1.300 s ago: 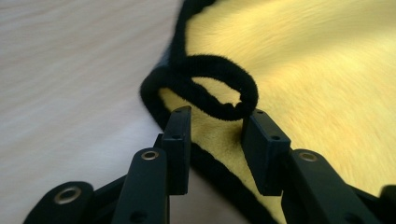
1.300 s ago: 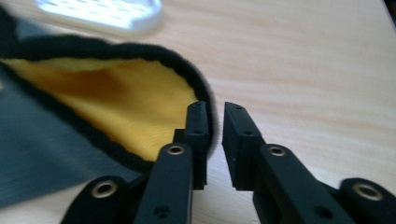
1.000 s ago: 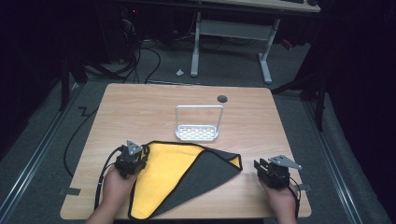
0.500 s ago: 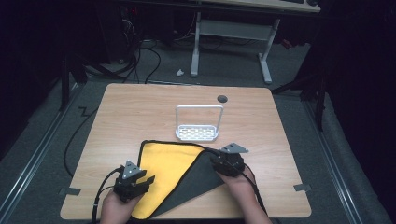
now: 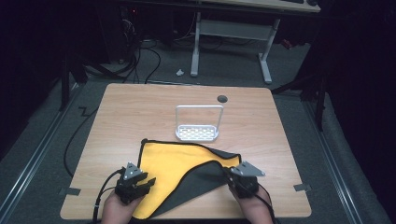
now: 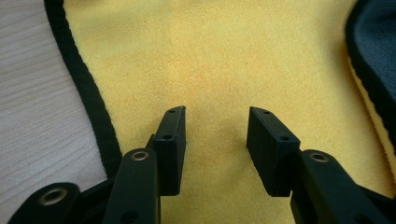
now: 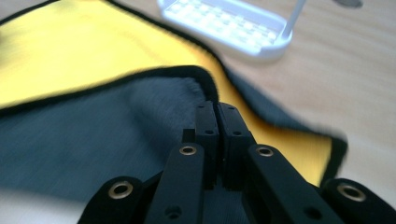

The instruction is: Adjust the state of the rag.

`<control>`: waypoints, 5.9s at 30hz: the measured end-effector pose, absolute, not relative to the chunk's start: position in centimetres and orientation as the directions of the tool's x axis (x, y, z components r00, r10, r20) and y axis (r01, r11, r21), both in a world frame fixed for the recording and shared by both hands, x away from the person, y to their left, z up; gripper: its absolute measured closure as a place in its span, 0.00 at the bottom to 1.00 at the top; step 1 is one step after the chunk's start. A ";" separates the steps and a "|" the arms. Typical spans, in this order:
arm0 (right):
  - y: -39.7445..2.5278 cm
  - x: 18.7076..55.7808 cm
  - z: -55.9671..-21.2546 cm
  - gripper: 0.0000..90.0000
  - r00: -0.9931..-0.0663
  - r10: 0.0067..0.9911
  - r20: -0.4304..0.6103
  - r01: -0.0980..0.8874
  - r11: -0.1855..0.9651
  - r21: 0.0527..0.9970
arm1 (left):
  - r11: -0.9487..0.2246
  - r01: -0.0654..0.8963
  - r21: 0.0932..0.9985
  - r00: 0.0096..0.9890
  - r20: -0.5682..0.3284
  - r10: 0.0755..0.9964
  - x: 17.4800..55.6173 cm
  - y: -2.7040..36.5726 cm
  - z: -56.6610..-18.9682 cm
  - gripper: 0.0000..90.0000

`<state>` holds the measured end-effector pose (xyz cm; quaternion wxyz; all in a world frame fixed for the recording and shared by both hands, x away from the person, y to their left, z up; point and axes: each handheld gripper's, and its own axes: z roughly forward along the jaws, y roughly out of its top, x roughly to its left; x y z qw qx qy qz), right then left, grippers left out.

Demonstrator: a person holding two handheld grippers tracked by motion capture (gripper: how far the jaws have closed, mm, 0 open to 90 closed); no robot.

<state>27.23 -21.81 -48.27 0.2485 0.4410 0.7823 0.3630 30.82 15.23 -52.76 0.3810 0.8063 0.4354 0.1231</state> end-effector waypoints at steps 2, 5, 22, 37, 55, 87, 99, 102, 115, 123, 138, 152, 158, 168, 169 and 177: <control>-22.4 26.1 -48.3 0.98 -0.482 0.874 -0.057 0.515 0.336 0.789 | -0.328 0.608 0.723 0.590 -0.134 0.796 30.8 15.2 -52.8 0.64; -24.8 23.2 -48.5 0.95 -0.447 0.894 -0.031 0.537 0.296 0.790 | -0.325 0.607 0.725 0.589 -0.137 0.796 30.8 15.3 -52.8 0.65; -25.4 27.9 -51.4 0.83 -0.408 0.912 -0.048 0.626 0.318 0.712 | -0.334 0.602 0.726 0.592 -0.125 0.796 30.9 15.2 -52.8 0.65; -24.8 33.9 -51.0 0.75 -0.337 0.938 -0.076 0.631 0.285 0.722 | -0.338 0.595 0.729 0.601 -0.124 0.790 30.8 15.2 -52.9 0.65; -29.7 30.7 -52.2 0.75 -0.286 0.956 -0.059 0.675 0.245 0.696 | -0.417 0.530 0.738 0.717 -0.129 0.685 30.4 9.5 -52.9 0.67; -17.4 25.8 -51.9 0.70 -0.585 0.810 -0.050 0.544 0.437 0.716 | -0.254 0.588 0.768 0.577 -0.178 0.797 39.4 11.3 -52.4 0.56; -16.4 27.5 -52.4 0.68 -0.575 0.816 -0.058 0.548 0.437 0.713 | -0.257 0.625 0.737 0.573 -0.210 0.792 43.7 9.9 -53.1 0.59; -15.7 26.8 -51.9 0.68 -0.600 0.797 -0.066 0.512 0.446 0.734 | -0.263 0.618 0.741 0.586 -0.211 0.782 44.0 9.8 -53.2 0.64; -7.2 22.9 -52.4 0.57 -0.762 0.648 -0.008 0.425 0.509 0.748 | -0.251 0.600 0.759 0.608 -0.229 0.760 43.6 10.2 -53.5 0.95; -4.5 24.0 -53.2 0.52 -0.753 0.658 -0.012 0.441 0.519 0.732 | -0.243 0.605 0.759 0.603 -0.237 0.762 43.6 10.3 -53.6 0.95; -4.9 25.5 -53.0 0.92 -0.739 0.669 -0.082 0.416 0.549 0.725 | -0.229 0.614 0.756 0.598 -0.255 0.760 43.7 10.5 -53.6 0.95; -4.2 25.1 -49.8 0.92 -0.751 0.653 -0.094 0.324 0.489 0.810 | -0.048 0.617 0.785 0.532 -0.372 0.761 43.7 13.5 -52.2 0.95; -1.8 25.3 -47.9 0.92 -0.781 0.616 -0.102 0.265 0.475 0.839 | -0.024 0.590 0.807 0.515 -0.353 0.781 43.3 16.3 -50.4 0.95; 3.0 25.3 -46.7 0.92 -0.841 0.532 -0.092 0.198 0.463 0.864 | 0.028 0.572 0.820 0.431 -0.330 0.840 41.1 23.8 -48.6 0.95; 3.3 25.3 -46.6 0.92 -0.844 0.528 -0.094 0.195 0.466 0.863 | 0.027 0.570 0.821 0.429 -0.325 0.843 40.9 24.2 -48.4 0.96; 3.5 25.2 -46.5 0.92 -0.840 0.530 -0.119 0.174 0.469 0.866 | 0.029 0.574 0.819 0.425 -0.328 0.844 41.1 23.6 -48.2 0.96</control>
